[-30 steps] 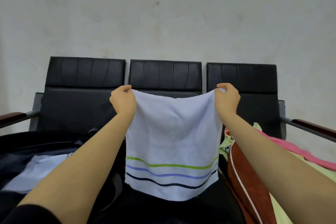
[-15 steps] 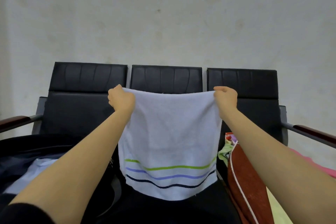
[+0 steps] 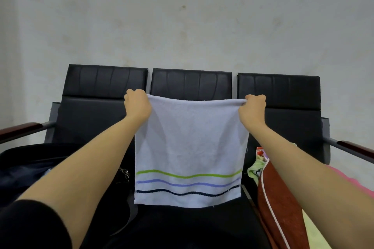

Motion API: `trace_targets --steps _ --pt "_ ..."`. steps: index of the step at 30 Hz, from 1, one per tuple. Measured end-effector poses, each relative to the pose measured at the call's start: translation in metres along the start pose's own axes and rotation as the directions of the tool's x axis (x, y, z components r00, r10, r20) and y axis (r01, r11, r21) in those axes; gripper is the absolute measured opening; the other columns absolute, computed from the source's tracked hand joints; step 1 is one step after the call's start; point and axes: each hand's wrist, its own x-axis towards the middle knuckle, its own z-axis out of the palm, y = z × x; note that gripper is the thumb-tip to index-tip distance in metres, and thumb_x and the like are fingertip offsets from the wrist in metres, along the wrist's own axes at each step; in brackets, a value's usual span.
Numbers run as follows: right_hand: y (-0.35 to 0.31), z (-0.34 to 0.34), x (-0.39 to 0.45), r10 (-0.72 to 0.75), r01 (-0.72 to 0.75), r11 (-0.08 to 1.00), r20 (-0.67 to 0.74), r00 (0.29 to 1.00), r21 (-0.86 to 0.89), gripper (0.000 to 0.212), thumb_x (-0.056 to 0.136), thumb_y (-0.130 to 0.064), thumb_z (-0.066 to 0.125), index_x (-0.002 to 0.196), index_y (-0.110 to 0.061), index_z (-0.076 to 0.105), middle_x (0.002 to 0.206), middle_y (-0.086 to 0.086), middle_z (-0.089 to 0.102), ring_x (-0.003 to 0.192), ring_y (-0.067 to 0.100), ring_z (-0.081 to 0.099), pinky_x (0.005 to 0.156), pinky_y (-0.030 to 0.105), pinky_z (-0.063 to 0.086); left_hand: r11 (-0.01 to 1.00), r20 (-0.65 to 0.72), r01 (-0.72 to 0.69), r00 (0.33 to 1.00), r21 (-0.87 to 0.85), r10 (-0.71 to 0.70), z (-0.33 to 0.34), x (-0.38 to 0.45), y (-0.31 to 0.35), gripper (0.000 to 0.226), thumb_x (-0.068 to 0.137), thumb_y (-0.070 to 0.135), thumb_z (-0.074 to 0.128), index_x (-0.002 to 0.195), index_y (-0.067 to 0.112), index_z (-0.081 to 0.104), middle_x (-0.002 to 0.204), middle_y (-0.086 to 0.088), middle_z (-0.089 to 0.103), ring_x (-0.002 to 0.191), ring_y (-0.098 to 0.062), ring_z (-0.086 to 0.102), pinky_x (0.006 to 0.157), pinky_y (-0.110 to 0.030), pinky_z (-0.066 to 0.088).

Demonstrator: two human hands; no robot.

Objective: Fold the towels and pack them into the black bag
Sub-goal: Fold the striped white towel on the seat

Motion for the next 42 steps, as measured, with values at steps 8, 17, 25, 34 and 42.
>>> trace_targets --steps 8,17,25,34,42 --pt "0.011 0.012 -0.007 -0.047 0.001 0.954 -0.144 0.988 -0.301 0.007 0.091 -0.005 0.054 0.094 -0.005 0.061 0.110 0.015 0.046 0.099 0.030 0.044 0.085 0.035 0.038 0.955 -0.076 0.012 0.997 0.296 0.011 0.024 0.003 -0.013 0.018 0.090 0.002 0.048 0.099 0.006 0.063 0.123 -0.017 0.044 0.111 -0.035 0.040 0.090 -0.037 0.035" --pt "0.049 0.032 -0.016 0.070 -0.043 0.978 0.129 0.989 -0.203 0.012 0.095 -0.005 0.046 0.107 -0.007 0.045 0.100 0.013 0.055 0.077 0.023 0.050 0.062 0.035 0.039 0.957 0.112 -0.083 0.992 0.277 0.054 0.070 -0.013 -0.037 0.028 0.091 0.001 0.039 0.119 0.006 0.037 0.072 -0.008 0.048 0.065 -0.026 0.048 0.056 -0.034 0.033" --pt "0.096 0.085 -0.008 0.159 -0.150 0.987 0.197 0.967 -0.061 0.030 0.099 -0.017 0.032 0.115 -0.015 0.057 0.106 0.011 0.061 0.083 0.023 0.052 0.068 0.035 0.042 0.974 0.164 0.205 0.968 -0.095 -0.188 0.130 -0.019 -0.043 0.033 0.091 0.002 0.032 0.118 0.017 0.043 0.094 -0.014 0.057 0.077 -0.032 0.057 0.065 -0.040 0.047" --pt "0.100 0.135 0.021 0.333 -0.425 0.790 0.273 0.903 0.442 0.026 0.099 -0.012 0.028 0.104 -0.017 0.053 0.091 0.009 0.058 0.072 0.015 0.051 0.059 0.027 0.045 0.652 0.372 0.521 0.853 -0.551 -0.367 0.201 0.017 -0.036 0.024 0.098 0.021 0.022 0.106 0.022 0.045 0.090 -0.015 0.065 0.069 -0.028 0.063 0.062 -0.034 0.051" --pt "0.089 0.137 0.038 0.220 -0.247 0.732 0.124 0.968 0.635 0.020 0.098 -0.010 0.031 0.103 -0.017 0.048 0.091 -0.007 0.051 0.084 0.007 0.049 0.071 0.019 0.042 0.652 0.089 0.252 0.958 -0.715 -0.273 0.209 0.028 -0.028 0.027 0.103 0.019 0.025 0.116 0.011 0.047 0.097 0.002 0.055 0.089 -0.013 0.053 0.076 -0.023 0.045"
